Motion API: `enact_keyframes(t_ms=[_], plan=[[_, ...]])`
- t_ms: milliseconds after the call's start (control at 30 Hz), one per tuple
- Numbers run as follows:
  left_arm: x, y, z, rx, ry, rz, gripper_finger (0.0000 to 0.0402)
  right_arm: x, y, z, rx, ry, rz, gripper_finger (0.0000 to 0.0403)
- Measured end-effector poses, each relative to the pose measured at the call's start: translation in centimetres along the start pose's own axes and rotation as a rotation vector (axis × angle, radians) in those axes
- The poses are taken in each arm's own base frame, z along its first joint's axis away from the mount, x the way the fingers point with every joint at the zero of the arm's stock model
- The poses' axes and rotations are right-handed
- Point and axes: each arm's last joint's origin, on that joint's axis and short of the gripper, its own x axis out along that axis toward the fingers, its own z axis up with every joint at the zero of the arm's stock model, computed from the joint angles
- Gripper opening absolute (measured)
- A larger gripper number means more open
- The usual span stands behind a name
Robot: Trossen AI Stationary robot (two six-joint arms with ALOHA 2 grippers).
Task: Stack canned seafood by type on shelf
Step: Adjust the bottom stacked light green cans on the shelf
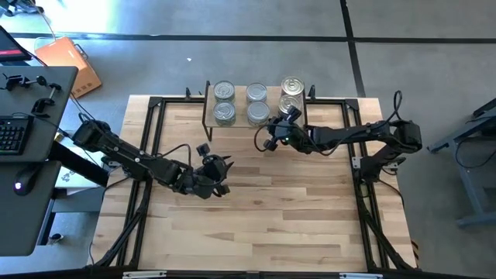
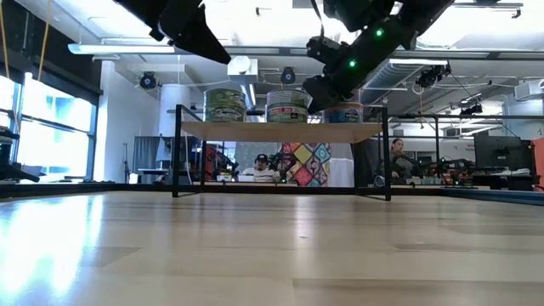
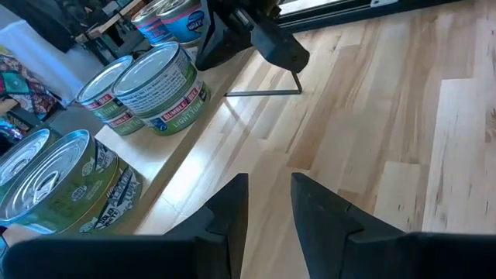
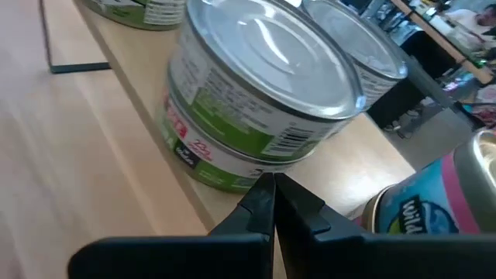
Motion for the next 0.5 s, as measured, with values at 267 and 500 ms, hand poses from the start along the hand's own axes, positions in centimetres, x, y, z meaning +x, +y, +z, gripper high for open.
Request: enact_keyframes(t_ms=[267, 500], plan=[[0.0, 0.0, 0.01, -0.001, 0.0, 0.0, 0.009, -0.01, 0.15, 0.16, 0.005, -0.018, 0.055, 0.0], [0.0, 0.0, 0.01, -0.001, 0.0, 0.0, 0.009, -0.03, 0.25, 0.34, 0.014, -0.037, 0.094, 0.0]])
